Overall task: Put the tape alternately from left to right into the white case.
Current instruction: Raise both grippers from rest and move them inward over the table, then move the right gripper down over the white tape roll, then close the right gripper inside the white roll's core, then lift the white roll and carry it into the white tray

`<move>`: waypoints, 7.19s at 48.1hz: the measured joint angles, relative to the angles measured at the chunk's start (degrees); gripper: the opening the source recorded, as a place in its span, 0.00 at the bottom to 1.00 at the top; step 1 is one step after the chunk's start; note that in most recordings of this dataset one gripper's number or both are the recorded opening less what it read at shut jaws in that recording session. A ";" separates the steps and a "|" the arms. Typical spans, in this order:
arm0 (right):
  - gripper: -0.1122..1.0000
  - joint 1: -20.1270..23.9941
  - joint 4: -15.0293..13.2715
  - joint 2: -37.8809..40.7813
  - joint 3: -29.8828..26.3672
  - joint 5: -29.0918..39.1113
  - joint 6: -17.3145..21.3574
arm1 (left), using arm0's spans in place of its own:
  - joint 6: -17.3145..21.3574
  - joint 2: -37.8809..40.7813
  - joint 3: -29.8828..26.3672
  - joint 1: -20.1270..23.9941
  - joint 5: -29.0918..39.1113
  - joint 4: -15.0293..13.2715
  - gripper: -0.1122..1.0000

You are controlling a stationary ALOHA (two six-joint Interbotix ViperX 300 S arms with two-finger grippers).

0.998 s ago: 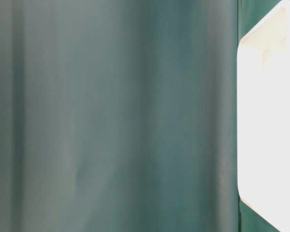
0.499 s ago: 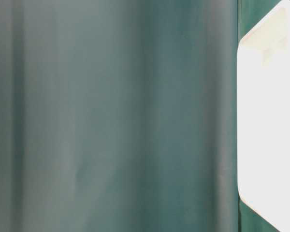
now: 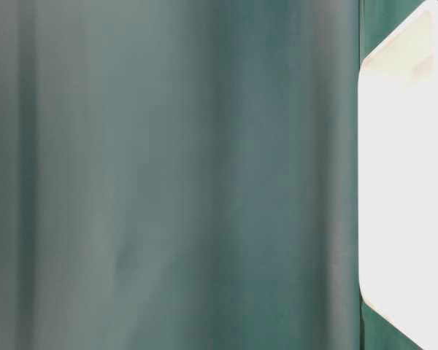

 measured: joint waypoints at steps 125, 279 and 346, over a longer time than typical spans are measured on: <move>0.90 0.26 0.00 35.95 -18.28 17.84 5.45 | -1.76 33.66 -15.73 0.18 20.30 -0.18 0.96; 0.88 11.69 -0.09 68.91 -39.20 23.20 9.84 | -1.76 33.66 -16.08 0.18 22.15 -0.26 0.96; 0.36 2.02 -5.80 55.02 -39.02 30.67 9.76 | -1.85 33.66 -16.08 0.18 22.41 -0.18 0.96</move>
